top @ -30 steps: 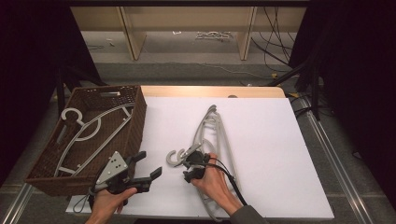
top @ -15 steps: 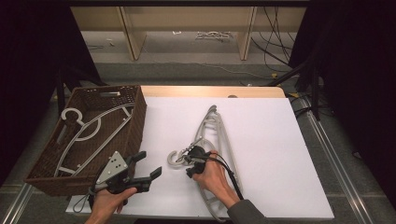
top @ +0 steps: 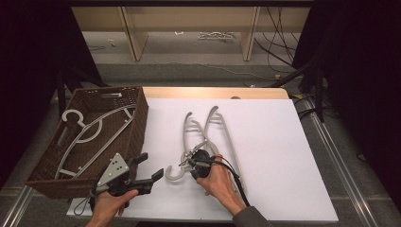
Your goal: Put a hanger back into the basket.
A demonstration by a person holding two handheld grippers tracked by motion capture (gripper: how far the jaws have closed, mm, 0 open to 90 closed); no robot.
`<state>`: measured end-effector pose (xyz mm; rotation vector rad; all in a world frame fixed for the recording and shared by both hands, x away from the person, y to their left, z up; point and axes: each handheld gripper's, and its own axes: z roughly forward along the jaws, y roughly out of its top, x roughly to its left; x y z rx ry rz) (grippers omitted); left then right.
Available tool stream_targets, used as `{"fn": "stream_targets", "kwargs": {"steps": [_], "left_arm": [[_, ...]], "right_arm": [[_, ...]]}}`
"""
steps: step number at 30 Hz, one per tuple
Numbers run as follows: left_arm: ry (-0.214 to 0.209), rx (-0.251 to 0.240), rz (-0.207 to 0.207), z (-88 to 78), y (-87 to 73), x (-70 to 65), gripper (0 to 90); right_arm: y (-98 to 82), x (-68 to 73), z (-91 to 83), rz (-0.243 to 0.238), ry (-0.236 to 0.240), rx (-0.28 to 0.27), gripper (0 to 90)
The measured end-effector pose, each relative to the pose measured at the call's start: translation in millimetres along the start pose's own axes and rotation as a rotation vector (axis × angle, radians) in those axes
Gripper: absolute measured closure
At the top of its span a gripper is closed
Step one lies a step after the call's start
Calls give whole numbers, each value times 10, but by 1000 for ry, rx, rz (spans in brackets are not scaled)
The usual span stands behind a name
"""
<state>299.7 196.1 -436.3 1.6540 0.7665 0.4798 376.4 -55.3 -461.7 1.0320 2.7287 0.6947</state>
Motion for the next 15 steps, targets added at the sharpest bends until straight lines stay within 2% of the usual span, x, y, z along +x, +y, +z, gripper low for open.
{"fn": "stream_targets", "kwargs": {"steps": [5, 10, 13, 15], "left_arm": [[1, 0, -1, 0, 1, 0, 188], [2, 4, 5, 1, -2, 6, 190], [-4, 5, 7, 6, -4, 1, 191], [-10, 6, 17, 12, -4, -2, 193]], "right_arm": [[-32, 4, -11, -17, -4, 38, 786], [-63, 9, -124, -22, 31, 31, 798], [-96, 5, -187, -60, 42, 45, 799], [-122, -1, -234, -68, 55, 48, 802]]}}
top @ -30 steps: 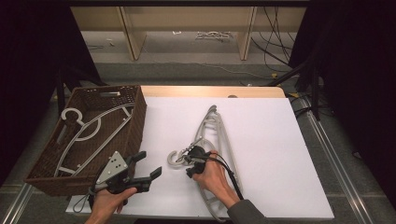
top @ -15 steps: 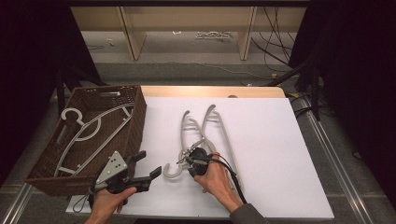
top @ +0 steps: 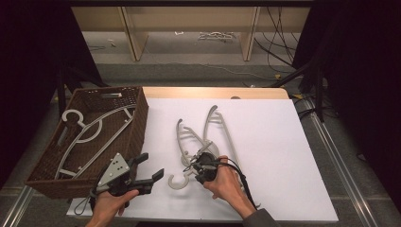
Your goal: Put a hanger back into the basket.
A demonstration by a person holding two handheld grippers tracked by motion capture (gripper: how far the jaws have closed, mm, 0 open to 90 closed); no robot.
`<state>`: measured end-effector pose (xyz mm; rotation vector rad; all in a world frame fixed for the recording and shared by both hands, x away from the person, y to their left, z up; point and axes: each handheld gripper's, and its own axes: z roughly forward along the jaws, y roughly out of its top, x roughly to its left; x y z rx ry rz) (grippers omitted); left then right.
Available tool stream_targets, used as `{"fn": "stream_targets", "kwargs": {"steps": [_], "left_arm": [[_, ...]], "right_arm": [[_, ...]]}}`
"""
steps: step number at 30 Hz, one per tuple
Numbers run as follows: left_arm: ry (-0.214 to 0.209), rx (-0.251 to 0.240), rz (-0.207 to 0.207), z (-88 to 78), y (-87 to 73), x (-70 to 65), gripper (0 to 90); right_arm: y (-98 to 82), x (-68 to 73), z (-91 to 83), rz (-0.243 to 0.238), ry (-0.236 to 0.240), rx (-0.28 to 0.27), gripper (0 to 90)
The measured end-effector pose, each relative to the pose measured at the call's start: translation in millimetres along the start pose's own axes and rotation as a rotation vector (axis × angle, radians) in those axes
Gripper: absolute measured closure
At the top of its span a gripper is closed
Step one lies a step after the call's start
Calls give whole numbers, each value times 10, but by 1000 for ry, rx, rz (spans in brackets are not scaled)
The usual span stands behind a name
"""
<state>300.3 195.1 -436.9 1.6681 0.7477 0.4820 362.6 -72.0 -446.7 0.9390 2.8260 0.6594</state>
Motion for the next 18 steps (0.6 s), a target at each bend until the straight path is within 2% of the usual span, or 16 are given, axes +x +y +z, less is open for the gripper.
{"fn": "stream_targets", "kwargs": {"steps": [6, 9, 10, 13, 14, 18], "left_arm": [[-5, 22, 19, 28, -14, -16, 199], [-6, 39, 20, 44, -26, -34, 201], [-14, 38, 43, 58, -28, -29, 202], [-6, 59, 40, 65, -28, -54, 211], [-8, 58, 49, 74, -26, -45, 220], [-6, 81, 66, 111, -32, -62, 227]], "right_arm": [[-100, 1, -144, -42, 22, 17, 819], [-148, 11, -230, -60, 35, 8, 825], [-163, 24, -255, -62, 42, 7, 826], [-210, 48, -315, -86, 42, 22, 827], [-226, 62, -339, -101, 32, 30, 827], [-266, 106, -422, -126, 48, 22, 827]]}}
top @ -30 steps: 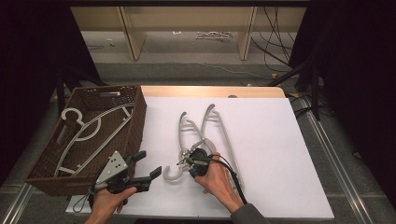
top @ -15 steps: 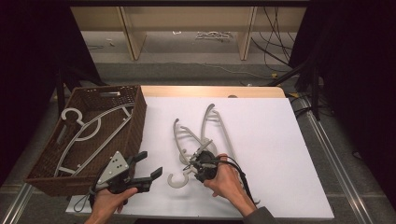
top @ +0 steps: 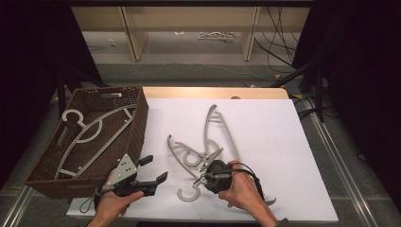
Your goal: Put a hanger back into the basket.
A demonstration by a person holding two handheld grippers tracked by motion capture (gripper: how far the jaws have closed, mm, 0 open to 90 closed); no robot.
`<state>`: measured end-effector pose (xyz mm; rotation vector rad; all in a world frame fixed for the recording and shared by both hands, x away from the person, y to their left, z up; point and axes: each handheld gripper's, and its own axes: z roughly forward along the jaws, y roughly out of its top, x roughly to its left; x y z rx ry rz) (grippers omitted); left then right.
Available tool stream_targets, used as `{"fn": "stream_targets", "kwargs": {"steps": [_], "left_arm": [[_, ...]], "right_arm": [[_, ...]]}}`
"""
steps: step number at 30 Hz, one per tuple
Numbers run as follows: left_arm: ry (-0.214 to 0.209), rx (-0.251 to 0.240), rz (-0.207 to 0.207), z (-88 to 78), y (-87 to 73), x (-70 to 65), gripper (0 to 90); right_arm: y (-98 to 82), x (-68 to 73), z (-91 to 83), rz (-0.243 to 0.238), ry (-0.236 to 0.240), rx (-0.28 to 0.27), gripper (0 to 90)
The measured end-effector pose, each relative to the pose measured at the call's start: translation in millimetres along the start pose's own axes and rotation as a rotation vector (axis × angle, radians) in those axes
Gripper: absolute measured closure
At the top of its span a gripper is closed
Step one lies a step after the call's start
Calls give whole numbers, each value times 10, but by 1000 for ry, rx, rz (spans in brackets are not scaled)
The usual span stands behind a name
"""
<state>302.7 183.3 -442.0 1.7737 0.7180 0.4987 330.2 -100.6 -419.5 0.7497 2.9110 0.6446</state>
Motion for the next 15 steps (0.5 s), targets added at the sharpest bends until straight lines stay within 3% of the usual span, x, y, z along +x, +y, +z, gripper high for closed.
{"fn": "stream_targets", "kwargs": {"steps": [3, 12, 15], "left_arm": [[-16, 16, 19, 61, 14, -29, 227], [-65, 107, 137, 336, 52, -167, 225], [-72, 128, 209, 424, 81, -199, 250]], "right_arm": [[-42, -7, -55, -19, -2, -6, 827], [-111, -36, -153, -56, -5, -22, 827], [-118, -45, -178, -64, -5, -25, 827]]}}
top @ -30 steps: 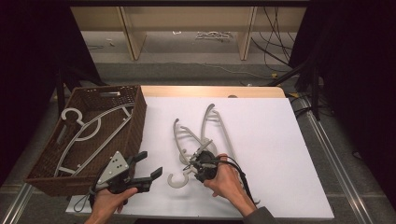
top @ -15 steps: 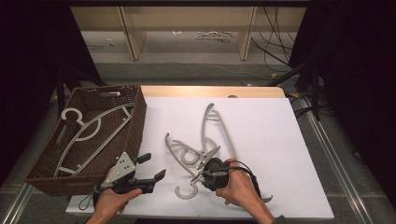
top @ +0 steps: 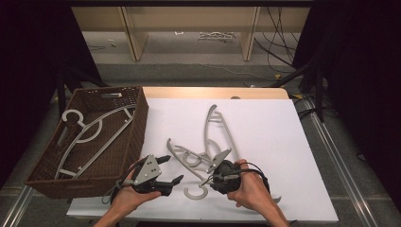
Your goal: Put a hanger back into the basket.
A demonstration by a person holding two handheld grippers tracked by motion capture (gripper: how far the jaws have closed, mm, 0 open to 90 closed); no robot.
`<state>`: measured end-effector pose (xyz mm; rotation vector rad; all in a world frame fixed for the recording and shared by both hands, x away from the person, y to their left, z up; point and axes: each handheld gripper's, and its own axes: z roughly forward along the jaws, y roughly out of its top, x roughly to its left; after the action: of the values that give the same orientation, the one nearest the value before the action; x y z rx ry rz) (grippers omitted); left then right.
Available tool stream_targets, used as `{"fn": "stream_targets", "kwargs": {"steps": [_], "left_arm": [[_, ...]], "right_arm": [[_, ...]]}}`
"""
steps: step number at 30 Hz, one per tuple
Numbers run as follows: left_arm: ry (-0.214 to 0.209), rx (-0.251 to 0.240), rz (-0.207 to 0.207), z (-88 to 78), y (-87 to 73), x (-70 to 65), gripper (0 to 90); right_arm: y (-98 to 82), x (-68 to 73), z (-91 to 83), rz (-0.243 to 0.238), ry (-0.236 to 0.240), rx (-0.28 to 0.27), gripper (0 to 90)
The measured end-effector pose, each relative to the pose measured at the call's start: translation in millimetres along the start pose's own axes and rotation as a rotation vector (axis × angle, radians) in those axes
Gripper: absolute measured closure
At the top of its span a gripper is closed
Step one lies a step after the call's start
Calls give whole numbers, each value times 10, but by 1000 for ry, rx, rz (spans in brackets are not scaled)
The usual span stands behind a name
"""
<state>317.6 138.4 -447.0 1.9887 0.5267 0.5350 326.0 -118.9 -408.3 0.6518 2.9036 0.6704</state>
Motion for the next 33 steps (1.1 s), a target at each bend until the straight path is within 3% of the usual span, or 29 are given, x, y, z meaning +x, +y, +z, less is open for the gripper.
{"fn": "stream_targets", "kwargs": {"steps": [2, 3, 4, 8, 15, 19, 25, 27, 29, 33], "left_arm": [[-8, 10, 19, 37, 16, -7, 253], [-34, 29, 78, 114, 43, -23, 282], [-43, 40, 105, 147, 56, -28, 309], [-125, 94, 151, 256, 107, -36, 345], [-175, 121, 228, 404, 153, -42, 371], [-200, 134, 311, 473, 216, -63, 424], [-233, 156, 370, 543, 273, -109, 541], [-226, 163, 432, 540, 298, -111, 578], [-247, 182, 478, 547, 323, -137, 618], [-234, 198, 580, 571, 385, -195, 676]], "right_arm": [[-2, -3, -14, -12, 0, -5, 828], [-5, -2, -18, -12, 7, -8, 828], [-6, 2, -22, -9, 4, -6, 828], [-12, 7, -33, -16, 15, -11, 828], [-16, 12, -55, -29, 21, -15, 828], [-13, 16, -64, -35, 24, -18, 828], [-18, 10, -77, -41, 28, -20, 828], [-20, 4, -79, -49, 23, -20, 828], [-22, -3, -84, -55, 21, -21, 827], [-30, -29, -106, -63, 3, -25, 821]]}}
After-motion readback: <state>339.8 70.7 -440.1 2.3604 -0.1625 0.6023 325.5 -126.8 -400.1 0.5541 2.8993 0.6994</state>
